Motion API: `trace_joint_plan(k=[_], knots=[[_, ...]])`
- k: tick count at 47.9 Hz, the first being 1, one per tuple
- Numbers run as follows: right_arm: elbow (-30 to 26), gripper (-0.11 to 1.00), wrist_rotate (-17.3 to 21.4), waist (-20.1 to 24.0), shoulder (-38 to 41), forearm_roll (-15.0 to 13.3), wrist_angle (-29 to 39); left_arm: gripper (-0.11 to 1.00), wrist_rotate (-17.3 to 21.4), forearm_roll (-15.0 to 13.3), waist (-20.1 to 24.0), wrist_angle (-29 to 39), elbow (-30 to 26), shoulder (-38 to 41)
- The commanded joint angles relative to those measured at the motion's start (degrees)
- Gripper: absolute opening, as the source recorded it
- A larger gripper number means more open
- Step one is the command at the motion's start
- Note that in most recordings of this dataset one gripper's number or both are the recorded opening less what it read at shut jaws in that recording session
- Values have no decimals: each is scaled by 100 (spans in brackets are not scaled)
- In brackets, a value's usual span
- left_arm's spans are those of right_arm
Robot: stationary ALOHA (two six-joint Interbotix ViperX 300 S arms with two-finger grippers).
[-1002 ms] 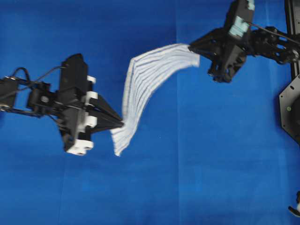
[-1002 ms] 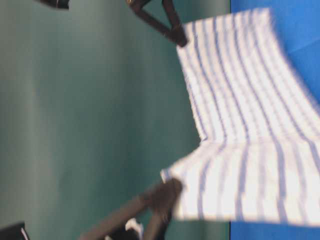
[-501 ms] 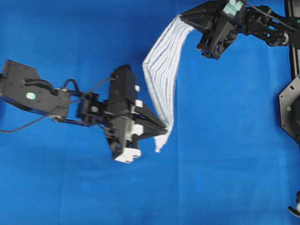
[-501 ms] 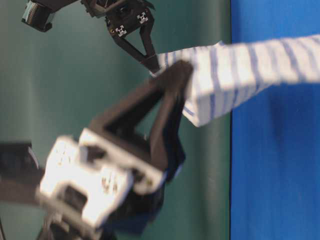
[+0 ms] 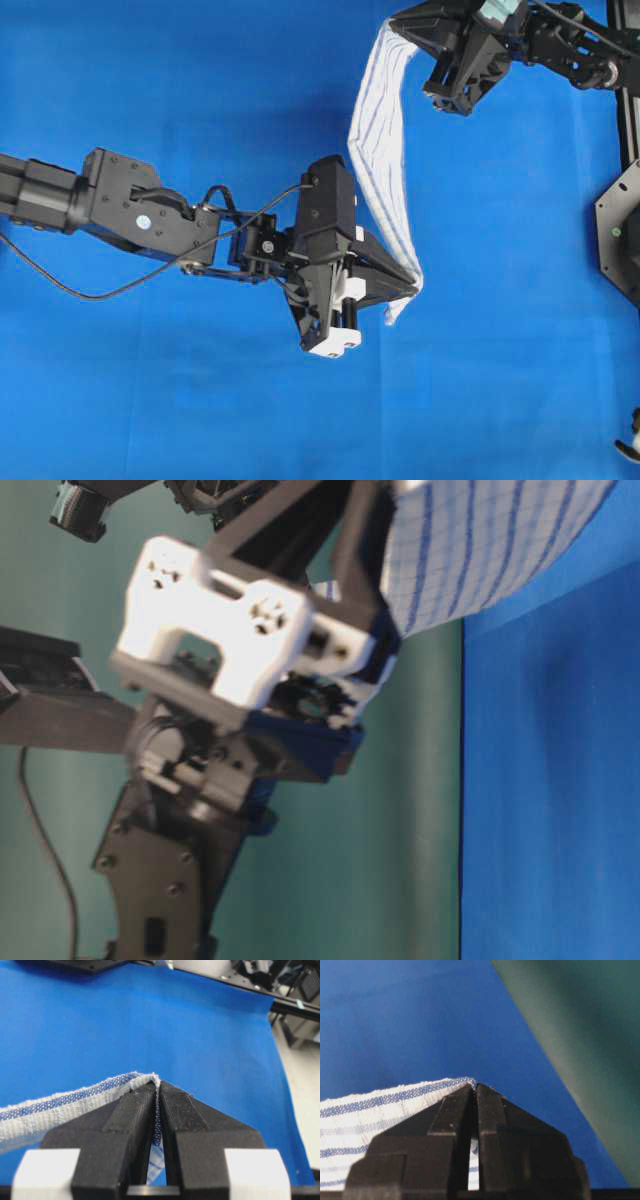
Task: Fold the blue towel.
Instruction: 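Lift the strip and rotate it to lie vertically, right gripper at top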
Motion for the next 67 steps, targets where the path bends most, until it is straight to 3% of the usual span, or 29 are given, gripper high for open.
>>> trace_joint_plan(k=[1,18,33,58,62,67], knots=[[-193,21,-35,-18,62,-9,-26,2,-44,-26,-18,-281,-53,-44],[-949,21,-79,-9,1327,-9,193,2,-475,-369,-53,-1107,914,-132],[-1775,21,-79,132,2276,-9,343,2,-475,-1213,-176,-1477,1802,-448],[-2259,21,-35,404,2874,18,466,3,-677,-1336,-334,-1371,2479,-694],[-2276,24,-26,422,2883,9,466,13,-721,-1345,-334,-1266,2470,-694],[-2276,53,-18,422,2892,9,431,42,-721,-1345,-334,-1195,2417,-686]])
